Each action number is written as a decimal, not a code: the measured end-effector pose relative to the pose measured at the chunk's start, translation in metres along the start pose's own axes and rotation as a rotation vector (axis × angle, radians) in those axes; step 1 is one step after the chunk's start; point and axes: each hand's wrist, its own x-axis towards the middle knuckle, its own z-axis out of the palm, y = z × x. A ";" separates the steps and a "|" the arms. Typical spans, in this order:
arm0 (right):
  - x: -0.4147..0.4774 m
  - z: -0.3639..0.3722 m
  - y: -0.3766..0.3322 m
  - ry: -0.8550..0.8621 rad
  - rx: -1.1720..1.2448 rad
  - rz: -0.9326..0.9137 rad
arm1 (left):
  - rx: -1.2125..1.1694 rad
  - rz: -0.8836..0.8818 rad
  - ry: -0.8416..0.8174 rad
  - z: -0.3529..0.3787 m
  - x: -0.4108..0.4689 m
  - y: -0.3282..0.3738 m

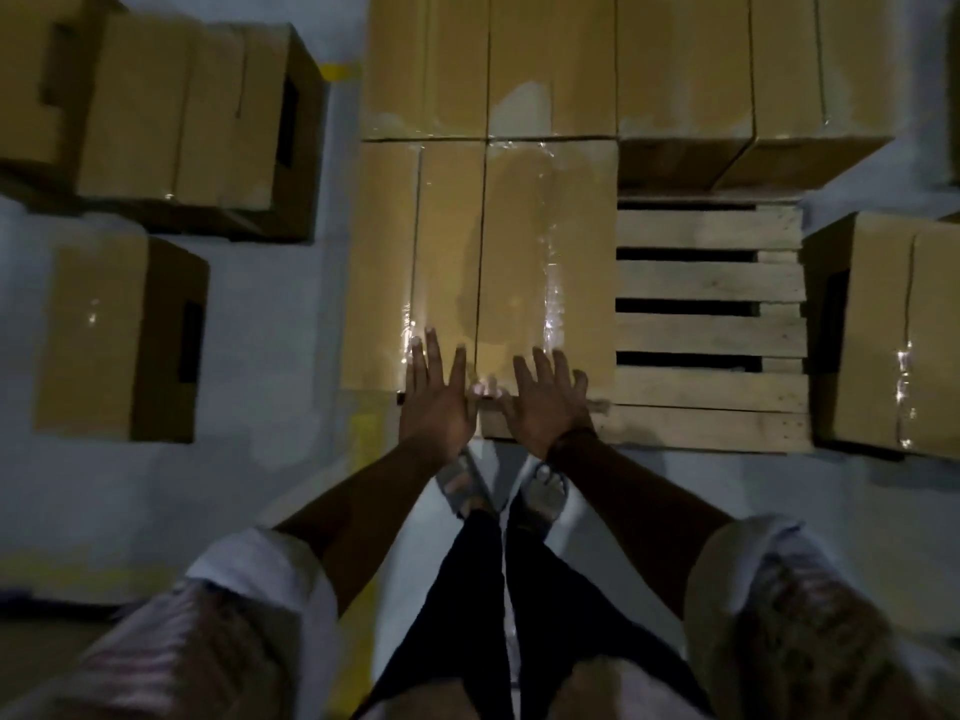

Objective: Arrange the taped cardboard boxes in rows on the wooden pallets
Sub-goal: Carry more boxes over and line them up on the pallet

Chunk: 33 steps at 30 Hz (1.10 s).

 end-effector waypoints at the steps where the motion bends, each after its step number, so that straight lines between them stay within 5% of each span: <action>1: -0.012 -0.009 -0.007 -0.011 -0.008 -0.018 | -0.039 -0.013 -0.001 -0.013 -0.019 0.000; 11: -0.086 -0.094 -0.144 0.072 -0.036 -0.309 | -0.324 -0.405 0.277 -0.145 -0.157 -0.063; 16: -0.094 -0.108 -0.229 0.096 -0.082 -0.439 | -0.452 -0.463 0.407 -0.159 -0.210 -0.135; 26: -0.077 -0.061 -0.432 0.121 0.085 -0.472 | -0.651 -0.636 0.290 -0.155 -0.301 -0.340; 33: -0.069 -0.039 -0.574 0.068 0.188 -0.539 | -0.711 -0.776 0.382 -0.188 -0.341 -0.464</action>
